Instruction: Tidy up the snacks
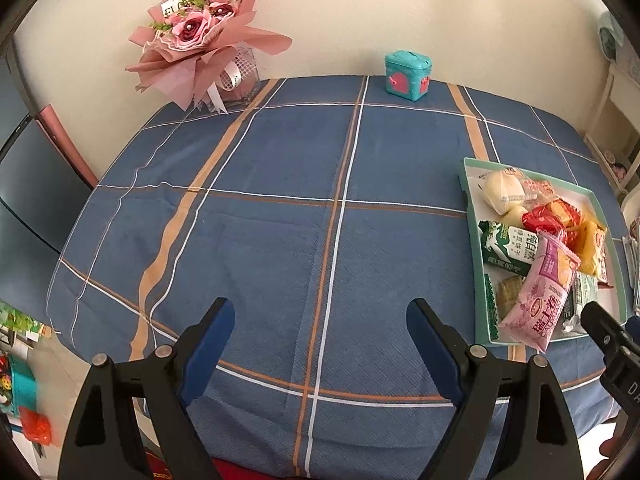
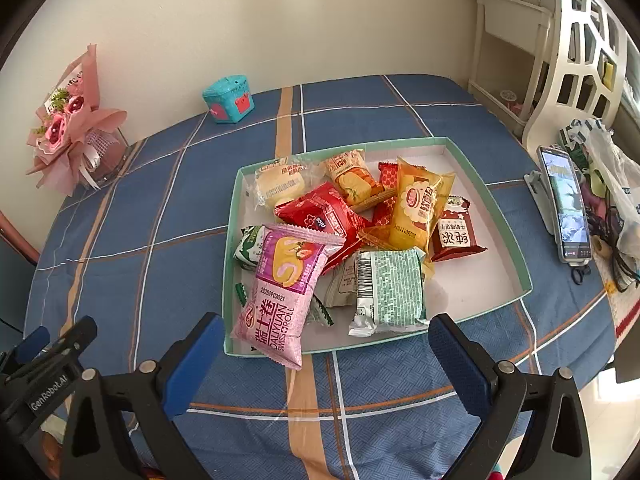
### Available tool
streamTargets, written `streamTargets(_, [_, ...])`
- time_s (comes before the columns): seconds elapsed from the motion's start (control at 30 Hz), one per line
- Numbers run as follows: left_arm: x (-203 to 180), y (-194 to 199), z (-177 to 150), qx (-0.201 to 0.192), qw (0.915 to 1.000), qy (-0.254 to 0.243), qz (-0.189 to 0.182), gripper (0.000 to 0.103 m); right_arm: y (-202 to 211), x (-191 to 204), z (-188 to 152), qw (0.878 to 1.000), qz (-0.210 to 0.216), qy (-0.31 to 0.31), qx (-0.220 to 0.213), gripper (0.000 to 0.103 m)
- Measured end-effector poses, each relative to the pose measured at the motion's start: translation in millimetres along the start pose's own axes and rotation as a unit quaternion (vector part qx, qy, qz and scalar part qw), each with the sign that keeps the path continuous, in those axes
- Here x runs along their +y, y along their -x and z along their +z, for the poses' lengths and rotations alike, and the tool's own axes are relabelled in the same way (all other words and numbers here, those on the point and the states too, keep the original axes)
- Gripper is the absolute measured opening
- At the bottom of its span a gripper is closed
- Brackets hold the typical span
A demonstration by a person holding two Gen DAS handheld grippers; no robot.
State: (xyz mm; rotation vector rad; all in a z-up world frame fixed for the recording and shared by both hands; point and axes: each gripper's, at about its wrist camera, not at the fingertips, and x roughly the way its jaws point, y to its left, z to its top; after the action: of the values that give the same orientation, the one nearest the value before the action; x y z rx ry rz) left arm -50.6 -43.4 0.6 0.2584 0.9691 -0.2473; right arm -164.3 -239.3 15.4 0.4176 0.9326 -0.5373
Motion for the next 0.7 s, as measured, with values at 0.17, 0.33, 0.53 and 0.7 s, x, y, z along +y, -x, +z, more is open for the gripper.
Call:
streamTargets(0.17, [2.2, 0.0, 1.8, -0.001, 1.0000, 0.002, 0.005, 0.088, -0.5, -0.2, 0.2, 1.000, 0.001, 0.000, -0.001, 0.103])
streamTargets(0.33, [3.5, -1.0, 2.6, 0.000, 1.0000, 0.004, 0.004, 0.088, -0.5, 1.4, 0.6, 1.000, 0.000, 0.002, -0.002, 0.103])
streamTargets(0.53, [5.6, -4.1, 3.8, 0.004, 1.0000, 0.006, 0.004, 0.088, -1.1, 3.2, 0.8, 1.000, 0.000, 0.007, -0.001, 0.103])
streamTargets(0.7, [5.9, -6.9, 4.1, 0.009, 0.9999, 0.008, 0.002, 0.088, -2.0, 4.1, 0.8, 1.000, -0.001, 0.011, 0.002, 0.103])
